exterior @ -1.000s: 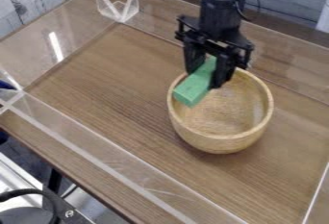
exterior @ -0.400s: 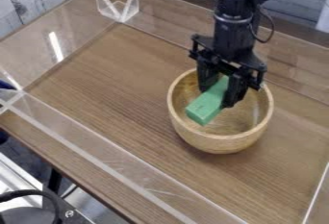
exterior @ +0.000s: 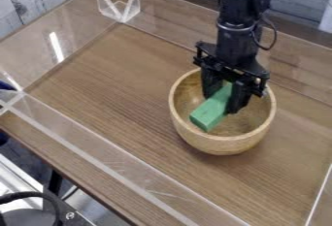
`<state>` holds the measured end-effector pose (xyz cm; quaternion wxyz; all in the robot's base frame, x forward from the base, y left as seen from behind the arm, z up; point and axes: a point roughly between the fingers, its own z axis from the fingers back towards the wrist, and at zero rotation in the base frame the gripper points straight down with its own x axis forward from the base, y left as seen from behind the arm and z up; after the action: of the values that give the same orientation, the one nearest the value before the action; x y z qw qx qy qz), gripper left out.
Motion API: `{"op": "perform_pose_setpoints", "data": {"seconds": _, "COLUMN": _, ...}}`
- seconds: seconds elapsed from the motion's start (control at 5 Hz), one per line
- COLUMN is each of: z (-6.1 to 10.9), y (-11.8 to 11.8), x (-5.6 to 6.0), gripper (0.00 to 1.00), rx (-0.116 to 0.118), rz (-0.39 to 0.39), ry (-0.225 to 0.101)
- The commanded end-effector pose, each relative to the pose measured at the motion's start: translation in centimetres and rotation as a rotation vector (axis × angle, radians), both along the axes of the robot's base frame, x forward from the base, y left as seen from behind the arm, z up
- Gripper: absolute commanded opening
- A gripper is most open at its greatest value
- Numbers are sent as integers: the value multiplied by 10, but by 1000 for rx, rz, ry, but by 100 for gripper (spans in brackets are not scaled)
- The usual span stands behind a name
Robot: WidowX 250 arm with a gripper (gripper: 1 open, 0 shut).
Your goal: Put the green block in the brown bowl
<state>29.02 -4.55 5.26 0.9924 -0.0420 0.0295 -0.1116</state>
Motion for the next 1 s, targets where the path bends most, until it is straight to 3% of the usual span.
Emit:
{"op": "perform_pose_setpoints", "data": {"seconds": 0.0, "z": 8, "y": -1, "x": 6, "gripper": 0, "rx": -14, "rz": -1, "ry": -42}}
{"op": "perform_pose_setpoints", "data": {"seconds": 0.8, "z": 9, "y": 3, "x": 8, "gripper": 0, "rx": -44, "rz": 4, "ry": -67}}
